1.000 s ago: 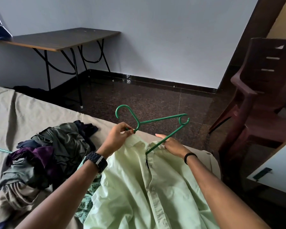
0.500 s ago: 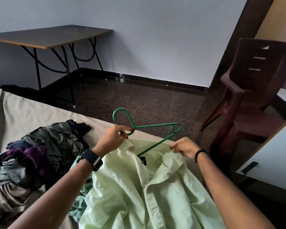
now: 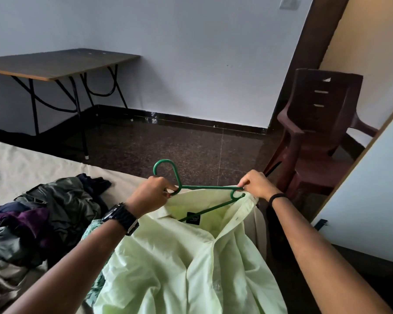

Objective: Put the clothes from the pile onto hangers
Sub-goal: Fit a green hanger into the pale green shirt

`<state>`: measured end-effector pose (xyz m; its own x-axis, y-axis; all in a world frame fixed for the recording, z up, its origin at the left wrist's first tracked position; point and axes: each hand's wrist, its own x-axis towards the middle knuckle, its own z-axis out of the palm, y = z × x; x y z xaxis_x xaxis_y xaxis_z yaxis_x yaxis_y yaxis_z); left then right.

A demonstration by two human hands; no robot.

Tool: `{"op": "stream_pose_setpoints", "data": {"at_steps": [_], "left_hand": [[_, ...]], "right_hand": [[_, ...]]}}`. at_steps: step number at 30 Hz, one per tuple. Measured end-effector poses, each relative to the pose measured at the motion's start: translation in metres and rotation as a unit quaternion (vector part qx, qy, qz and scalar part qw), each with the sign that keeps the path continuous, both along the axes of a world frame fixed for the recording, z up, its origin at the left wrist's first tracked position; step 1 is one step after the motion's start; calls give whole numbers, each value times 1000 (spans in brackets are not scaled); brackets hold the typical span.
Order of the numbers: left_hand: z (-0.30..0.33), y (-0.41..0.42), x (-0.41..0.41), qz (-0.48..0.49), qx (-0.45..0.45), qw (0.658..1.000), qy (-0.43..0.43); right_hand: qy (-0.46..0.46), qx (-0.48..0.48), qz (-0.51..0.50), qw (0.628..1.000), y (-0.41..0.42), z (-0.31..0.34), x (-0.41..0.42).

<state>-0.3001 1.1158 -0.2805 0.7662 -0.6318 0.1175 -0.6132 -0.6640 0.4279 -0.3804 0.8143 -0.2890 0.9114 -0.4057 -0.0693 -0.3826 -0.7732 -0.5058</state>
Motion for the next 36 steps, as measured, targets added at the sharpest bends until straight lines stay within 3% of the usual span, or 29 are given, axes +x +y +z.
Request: {"op": "stream_pose_setpoints", "data": {"at_steps": [6, 12, 18, 24, 29, 30, 33, 36], "left_hand": [[24, -12, -18, 8, 43, 999, -12], [43, -31, -41, 39, 89, 992, -81], [58, -50, -58, 51, 41, 993, -97], [76, -62, -60, 75, -90, 988, -104], [87, -60, -63, 17, -203, 976, -76], [90, -58, -65, 5, -221, 973, -66], [101, -52, -67, -11, -276, 960, -40], [118, -53, -71, -18, -312, 949, -49]], "right_hand": [[-66, -106, -14, 992, 14, 14, -19], [-108, -97, -1, 989, 17, 29, -30], [-130, -70, 13, 989, 30, 52, -46], [-208, 97, -17, 973, 70, 69, -62], [-134, 208, 32, 968, 64, 82, -79], [-159, 191, 32, 968, 58, 88, -82], [-247, 14, 9, 969, 32, 112, -87], [-145, 53, 93, 984, 10, 133, -97]]}}
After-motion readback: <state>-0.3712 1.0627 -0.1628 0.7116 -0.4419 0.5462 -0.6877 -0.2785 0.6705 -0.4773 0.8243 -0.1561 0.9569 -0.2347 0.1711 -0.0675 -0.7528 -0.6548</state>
